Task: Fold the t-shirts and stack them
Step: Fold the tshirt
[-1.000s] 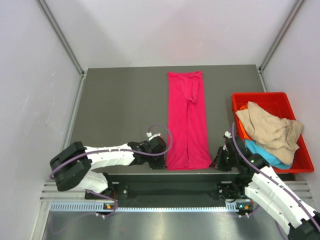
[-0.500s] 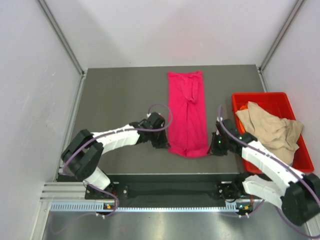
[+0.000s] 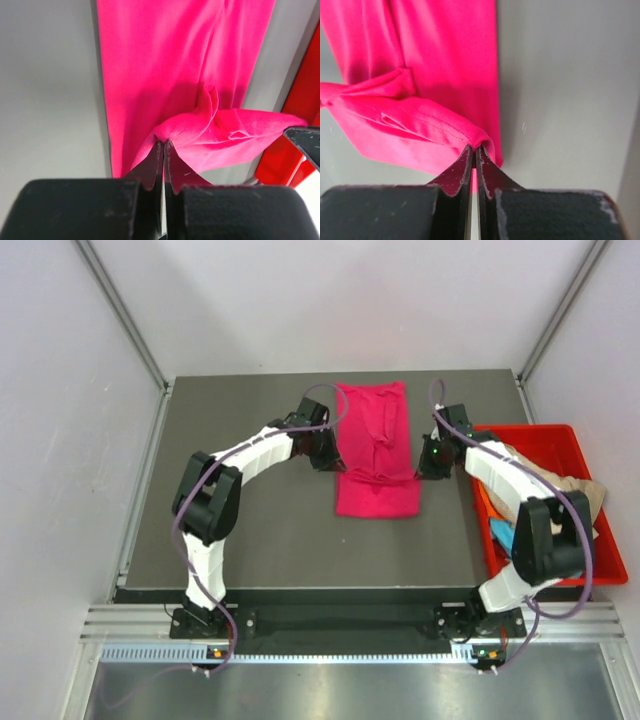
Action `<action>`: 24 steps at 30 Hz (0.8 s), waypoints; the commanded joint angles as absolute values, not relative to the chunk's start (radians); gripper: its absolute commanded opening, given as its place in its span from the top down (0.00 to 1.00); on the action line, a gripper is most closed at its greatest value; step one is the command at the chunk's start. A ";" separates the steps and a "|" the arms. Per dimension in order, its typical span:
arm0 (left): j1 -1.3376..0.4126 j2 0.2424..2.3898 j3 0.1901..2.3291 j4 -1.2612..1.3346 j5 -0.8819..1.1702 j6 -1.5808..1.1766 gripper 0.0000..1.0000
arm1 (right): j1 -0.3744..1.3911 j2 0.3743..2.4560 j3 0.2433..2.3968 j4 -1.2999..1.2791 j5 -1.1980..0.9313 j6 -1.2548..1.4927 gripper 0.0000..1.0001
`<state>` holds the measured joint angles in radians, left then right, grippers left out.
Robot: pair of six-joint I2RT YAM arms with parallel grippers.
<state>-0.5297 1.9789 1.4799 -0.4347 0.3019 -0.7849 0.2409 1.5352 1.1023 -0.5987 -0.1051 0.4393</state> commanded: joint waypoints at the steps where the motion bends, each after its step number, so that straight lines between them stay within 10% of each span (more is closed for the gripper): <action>1: -0.496 2.055 1.636 -0.489 0.339 -0.726 1.00 | 0.193 1.641 1.233 -0.571 -0.155 0.359 1.00; 24: -0.345 2.312 1.922 -0.382 0.436 -0.755 1.00 | 0.120 2.068 1.721 -0.600 -0.298 0.285 1.00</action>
<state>-0.3618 2.3100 1.8660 -0.4625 0.4088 -0.7570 0.1345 2.0548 1.6558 -0.6102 -0.2749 0.3054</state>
